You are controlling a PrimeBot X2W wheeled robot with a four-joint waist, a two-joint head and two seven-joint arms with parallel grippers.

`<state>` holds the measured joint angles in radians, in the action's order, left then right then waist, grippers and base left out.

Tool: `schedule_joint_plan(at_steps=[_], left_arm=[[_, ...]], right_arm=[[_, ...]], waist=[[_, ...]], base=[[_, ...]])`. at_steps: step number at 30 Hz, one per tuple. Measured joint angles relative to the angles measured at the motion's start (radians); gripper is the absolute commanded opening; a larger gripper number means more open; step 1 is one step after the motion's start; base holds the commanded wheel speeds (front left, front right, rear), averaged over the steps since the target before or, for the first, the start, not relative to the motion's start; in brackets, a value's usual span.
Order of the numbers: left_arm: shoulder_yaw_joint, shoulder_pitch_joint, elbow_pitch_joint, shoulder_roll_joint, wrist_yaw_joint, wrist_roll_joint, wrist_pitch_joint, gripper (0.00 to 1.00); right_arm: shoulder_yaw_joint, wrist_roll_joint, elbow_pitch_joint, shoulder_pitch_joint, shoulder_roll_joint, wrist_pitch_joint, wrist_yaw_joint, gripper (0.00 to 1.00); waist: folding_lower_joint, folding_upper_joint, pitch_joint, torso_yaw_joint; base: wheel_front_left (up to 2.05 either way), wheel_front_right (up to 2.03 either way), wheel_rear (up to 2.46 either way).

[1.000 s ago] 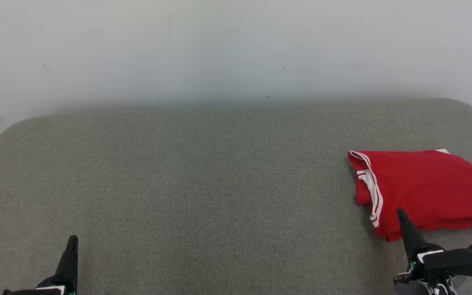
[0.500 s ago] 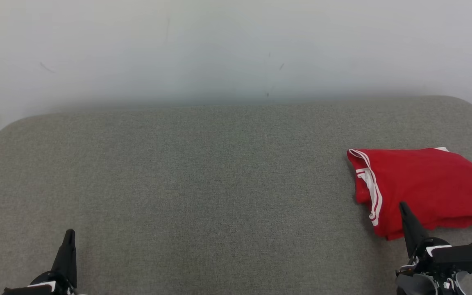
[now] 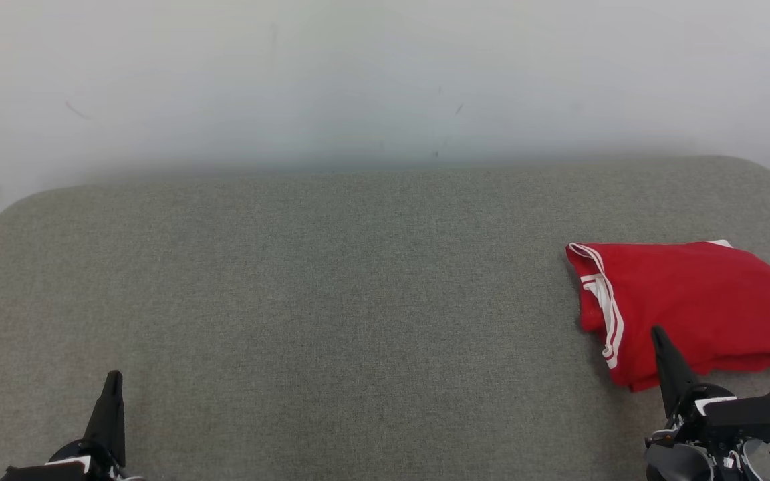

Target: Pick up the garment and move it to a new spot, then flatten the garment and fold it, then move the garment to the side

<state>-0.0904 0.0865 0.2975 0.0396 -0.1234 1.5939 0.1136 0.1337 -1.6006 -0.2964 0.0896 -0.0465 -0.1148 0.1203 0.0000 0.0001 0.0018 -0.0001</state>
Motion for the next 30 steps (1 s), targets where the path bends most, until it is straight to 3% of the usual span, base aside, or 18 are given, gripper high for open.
schedule_joint_plan(at_steps=[30], left_arm=[[0.000,0.000,0.000,0.000,0.000,0.000,0.000,0.00]], right_arm=[[0.000,-0.001,0.000,0.000,0.000,0.000,0.000,0.00]], waist=[[0.0000,0.0000,0.000,0.000]], base=[[0.00,0.00,0.00]])
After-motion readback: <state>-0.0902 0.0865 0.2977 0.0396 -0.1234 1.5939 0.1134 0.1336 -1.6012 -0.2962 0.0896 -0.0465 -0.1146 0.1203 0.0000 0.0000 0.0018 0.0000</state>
